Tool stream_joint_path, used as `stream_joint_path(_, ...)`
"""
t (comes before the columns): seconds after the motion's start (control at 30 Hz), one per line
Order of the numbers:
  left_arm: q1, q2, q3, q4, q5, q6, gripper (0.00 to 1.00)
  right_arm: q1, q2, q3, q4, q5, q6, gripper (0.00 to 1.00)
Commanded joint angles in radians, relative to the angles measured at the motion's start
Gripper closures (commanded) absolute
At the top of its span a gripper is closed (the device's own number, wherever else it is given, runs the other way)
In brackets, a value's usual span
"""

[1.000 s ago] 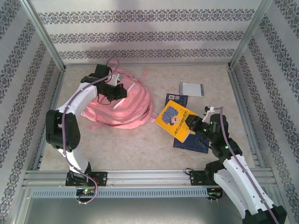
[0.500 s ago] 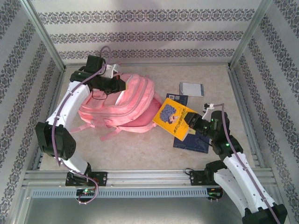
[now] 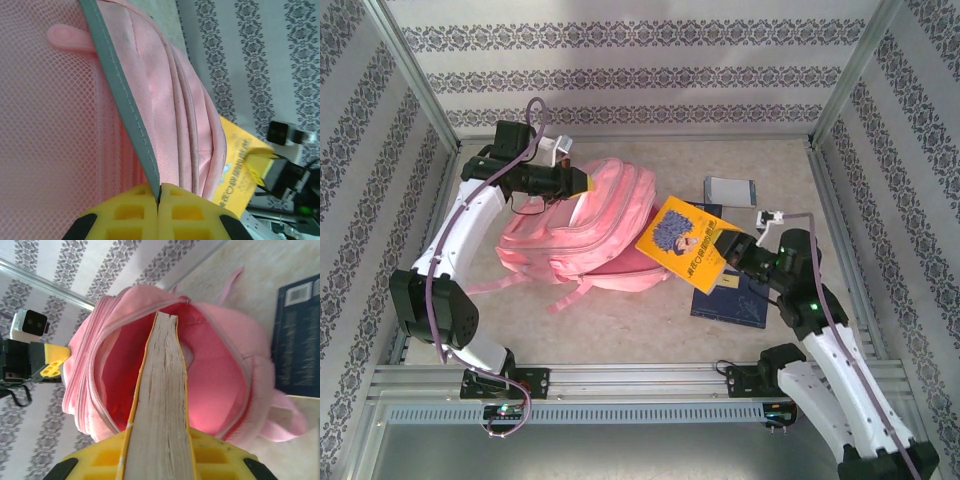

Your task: Pack books, pencil case, and school supplies into a backpack

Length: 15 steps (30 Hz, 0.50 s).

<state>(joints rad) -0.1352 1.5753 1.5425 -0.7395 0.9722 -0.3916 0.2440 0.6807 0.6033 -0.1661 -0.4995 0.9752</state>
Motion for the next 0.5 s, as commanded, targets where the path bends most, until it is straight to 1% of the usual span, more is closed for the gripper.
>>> stream_joint_path(0.0,0.009,-0.066,0.008,0.136,0.133,-0.041,1.00,-0.005,0.092,-0.031,0.314,-0.146,0.213,1.00)
stream_joint_path(0.07,0.009,-0.066,0.004,0.143,0.139,-0.048,1.00,0.000,0.143,-0.040,0.384,-0.159,0.245,1.00)
stream_joint_path(0.13,0.009,-0.065,0.001,0.153,0.146,-0.057,1.00,0.014,0.174,-0.040,0.431,-0.144,0.258,1.00)
stream_joint_path(0.27,0.009,-0.069,-0.006,0.173,0.157,-0.072,1.00,0.070,0.242,-0.001,0.482,-0.128,0.237,1.00)
stream_joint_path(0.37,0.009,-0.067,-0.009,0.186,0.163,-0.083,1.00,0.111,0.315,0.031,0.535,-0.133,0.232,1.00)
stream_joint_path(0.47,0.010,-0.064,-0.015,0.205,0.172,-0.097,1.00,0.160,0.397,0.070,0.559,-0.110,0.210,1.00)
